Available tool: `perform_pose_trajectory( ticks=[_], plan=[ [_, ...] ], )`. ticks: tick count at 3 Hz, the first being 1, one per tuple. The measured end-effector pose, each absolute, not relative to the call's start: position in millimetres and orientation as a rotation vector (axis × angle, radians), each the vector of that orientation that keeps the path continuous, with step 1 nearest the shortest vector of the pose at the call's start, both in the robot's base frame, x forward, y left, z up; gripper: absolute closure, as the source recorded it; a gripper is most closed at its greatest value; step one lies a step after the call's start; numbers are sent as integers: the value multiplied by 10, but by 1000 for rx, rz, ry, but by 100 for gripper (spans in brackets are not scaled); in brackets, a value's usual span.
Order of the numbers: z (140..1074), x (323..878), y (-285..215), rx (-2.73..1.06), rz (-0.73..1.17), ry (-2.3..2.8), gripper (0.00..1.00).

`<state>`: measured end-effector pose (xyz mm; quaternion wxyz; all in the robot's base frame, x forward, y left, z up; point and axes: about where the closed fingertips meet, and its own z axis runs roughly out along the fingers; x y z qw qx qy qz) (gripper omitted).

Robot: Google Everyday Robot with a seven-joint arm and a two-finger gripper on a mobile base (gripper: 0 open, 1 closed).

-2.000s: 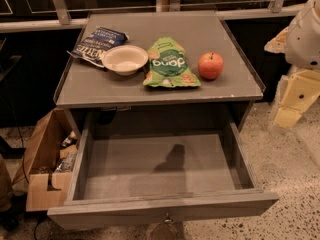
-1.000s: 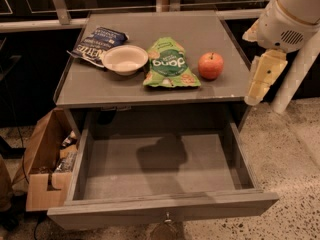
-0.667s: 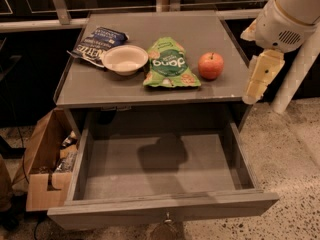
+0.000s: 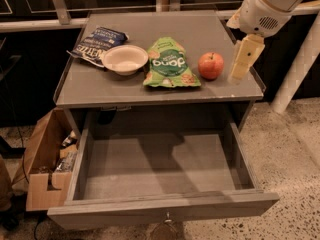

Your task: Place apple into top drawer

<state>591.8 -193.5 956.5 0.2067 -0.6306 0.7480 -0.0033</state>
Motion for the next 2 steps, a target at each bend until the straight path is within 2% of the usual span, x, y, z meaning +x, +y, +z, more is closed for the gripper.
perform_pose_trajectory(
  ticks=[2],
  plan=[
    [9459, 6517, -1659, -1834, 20, 2026, 0]
  ],
)
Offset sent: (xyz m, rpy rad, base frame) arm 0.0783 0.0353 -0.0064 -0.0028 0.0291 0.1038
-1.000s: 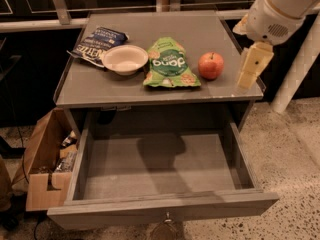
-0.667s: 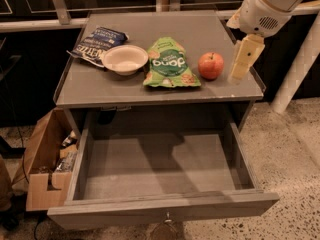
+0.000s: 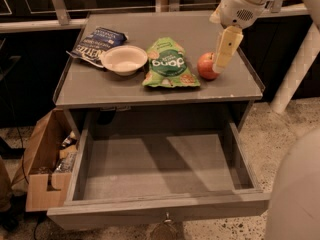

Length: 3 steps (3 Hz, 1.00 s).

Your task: Place apple into top drawer

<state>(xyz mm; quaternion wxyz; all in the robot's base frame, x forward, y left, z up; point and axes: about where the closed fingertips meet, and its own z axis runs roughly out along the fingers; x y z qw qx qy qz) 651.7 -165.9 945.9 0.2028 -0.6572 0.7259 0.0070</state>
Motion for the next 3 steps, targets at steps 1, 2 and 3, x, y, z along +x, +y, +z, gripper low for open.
perform_pose_trajectory(
  ticks=[1, 2, 3],
  plan=[
    [9365, 6704, -1569, -1859, 27, 2014, 0],
    [9216, 6856, -1601, -1861, 36, 2028, 0],
    [9044, 6936, -1669, -1853, 53, 2053, 0]
  ],
)
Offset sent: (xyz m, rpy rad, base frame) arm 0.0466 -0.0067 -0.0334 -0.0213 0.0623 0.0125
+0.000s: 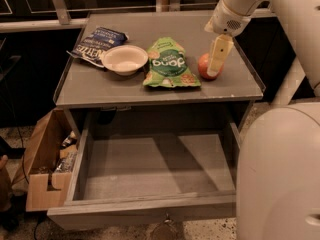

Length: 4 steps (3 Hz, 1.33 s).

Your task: Place apple into top drawer

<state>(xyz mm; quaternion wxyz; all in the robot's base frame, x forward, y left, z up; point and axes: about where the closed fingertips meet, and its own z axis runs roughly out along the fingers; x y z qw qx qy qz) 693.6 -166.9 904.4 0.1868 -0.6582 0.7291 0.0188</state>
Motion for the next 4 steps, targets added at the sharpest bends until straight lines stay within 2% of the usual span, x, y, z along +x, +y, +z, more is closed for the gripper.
perform_pose_trajectory(
  ticks=[4],
  plan=[
    [8724, 6995, -1969, -1807, 95, 2143, 0]
  ],
)
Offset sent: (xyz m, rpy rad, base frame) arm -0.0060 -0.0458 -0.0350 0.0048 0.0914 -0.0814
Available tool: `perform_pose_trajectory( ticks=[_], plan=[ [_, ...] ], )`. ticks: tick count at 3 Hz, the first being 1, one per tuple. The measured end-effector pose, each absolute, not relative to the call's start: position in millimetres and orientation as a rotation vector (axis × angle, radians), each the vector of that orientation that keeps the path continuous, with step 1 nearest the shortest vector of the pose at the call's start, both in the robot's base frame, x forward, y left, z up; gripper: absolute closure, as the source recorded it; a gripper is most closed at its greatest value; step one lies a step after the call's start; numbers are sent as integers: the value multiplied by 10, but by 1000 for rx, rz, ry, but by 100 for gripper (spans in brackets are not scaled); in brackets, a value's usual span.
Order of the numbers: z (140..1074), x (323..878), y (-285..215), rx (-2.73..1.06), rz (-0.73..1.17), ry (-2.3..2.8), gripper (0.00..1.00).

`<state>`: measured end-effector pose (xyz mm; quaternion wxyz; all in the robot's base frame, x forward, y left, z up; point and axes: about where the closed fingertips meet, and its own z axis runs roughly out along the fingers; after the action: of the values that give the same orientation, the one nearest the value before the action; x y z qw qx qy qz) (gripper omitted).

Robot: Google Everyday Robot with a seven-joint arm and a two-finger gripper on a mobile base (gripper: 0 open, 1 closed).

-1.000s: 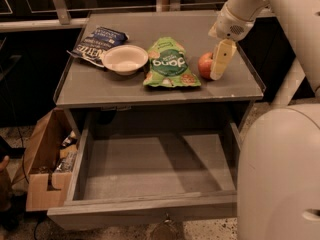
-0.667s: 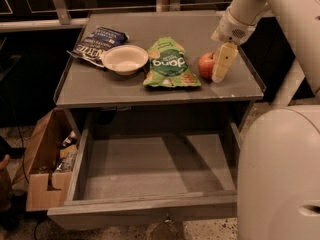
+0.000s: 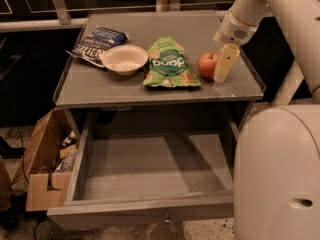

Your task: Place apple into top drawer

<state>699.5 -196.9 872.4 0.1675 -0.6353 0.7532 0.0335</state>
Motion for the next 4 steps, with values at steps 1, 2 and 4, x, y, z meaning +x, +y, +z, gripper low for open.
perform_pose_trajectory(
  ticks=[1, 2, 4],
  plan=[
    [8809, 6992, -1885, -1826, 90, 2126, 0],
    [8880, 7000, -1727, -1851, 90, 2097, 0],
    [8729, 7043, -1698, -1842, 117, 2129, 0]
  ],
)
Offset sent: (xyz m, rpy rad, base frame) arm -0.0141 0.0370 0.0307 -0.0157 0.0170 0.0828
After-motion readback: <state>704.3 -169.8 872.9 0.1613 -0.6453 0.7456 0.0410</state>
